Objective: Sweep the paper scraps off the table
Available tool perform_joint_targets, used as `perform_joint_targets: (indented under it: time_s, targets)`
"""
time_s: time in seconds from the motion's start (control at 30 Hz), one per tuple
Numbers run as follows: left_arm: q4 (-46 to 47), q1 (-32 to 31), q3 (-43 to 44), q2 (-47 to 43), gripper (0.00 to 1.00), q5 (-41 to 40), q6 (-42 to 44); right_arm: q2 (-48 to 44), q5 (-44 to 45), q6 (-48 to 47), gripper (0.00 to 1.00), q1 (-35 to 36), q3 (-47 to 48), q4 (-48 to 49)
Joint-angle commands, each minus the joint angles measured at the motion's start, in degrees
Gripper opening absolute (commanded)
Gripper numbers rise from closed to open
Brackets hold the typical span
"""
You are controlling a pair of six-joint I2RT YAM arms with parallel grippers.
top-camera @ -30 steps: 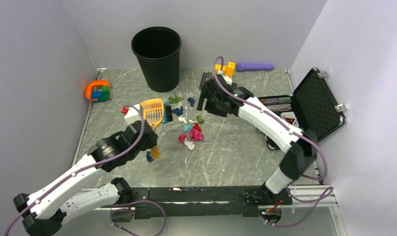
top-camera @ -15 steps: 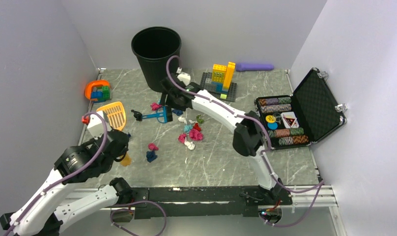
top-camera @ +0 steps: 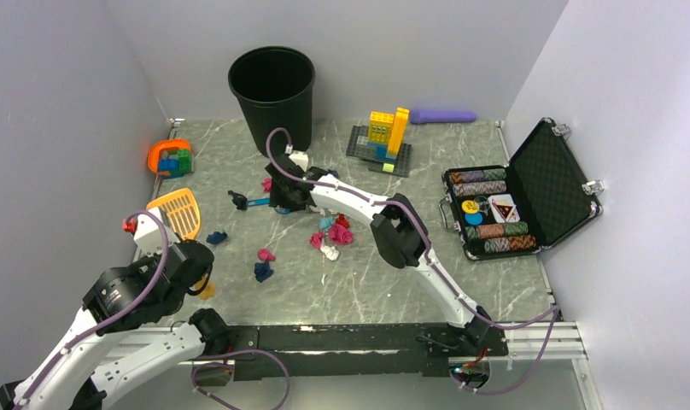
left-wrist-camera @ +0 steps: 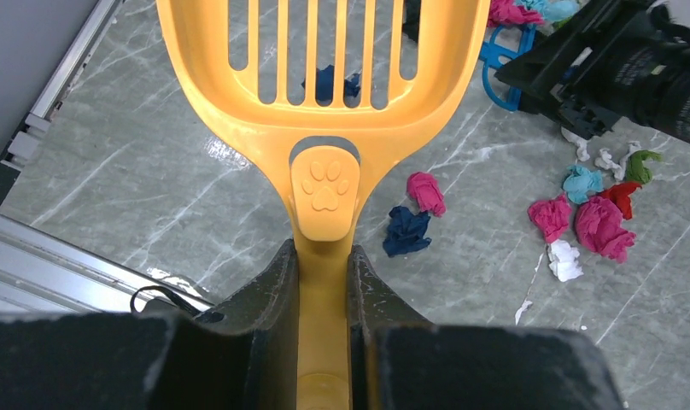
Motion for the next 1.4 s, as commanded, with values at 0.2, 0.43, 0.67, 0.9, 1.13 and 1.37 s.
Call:
perform_joint_targets:
  time_s: [0.2,0.43,0.67,0.9,1.13,1.37]
  targets:
    - [-2.13,0.18,-2.49,-3.72,0.0,0.64,-5.36,5.65,-2.41,-23.08,0.56,1.97,5.39,9.15]
    - [-2.04,0.19,-3.6,-4.68,0.0,1.57,-6.42,4.23,1.6,-25.41,0.55,2.15,3.46,6.55]
    - [-0.69,0.24,-8.78,-4.64,0.0,3.25,-8.95,2.04,4.82,-30.56,0.55,2.68,6.19,6.59]
    - [1.9,0.2,-11.91,-7.01,0.0,5.6,-10.76,5.42,-0.29,-33.62,0.58,2.72,9.58,10.9]
    - [-0.94,0.16,-9.76,-5.53,0.0,4.5,-7.97,9.45,-4.91,-35.06,0.56,2.68,12.27,15.4]
    - [1.19,0.18,-12.32,-7.34,0.0,5.55,-8.25,10.88,-8.09,-28.28,0.51,1.64,9.06,12.01]
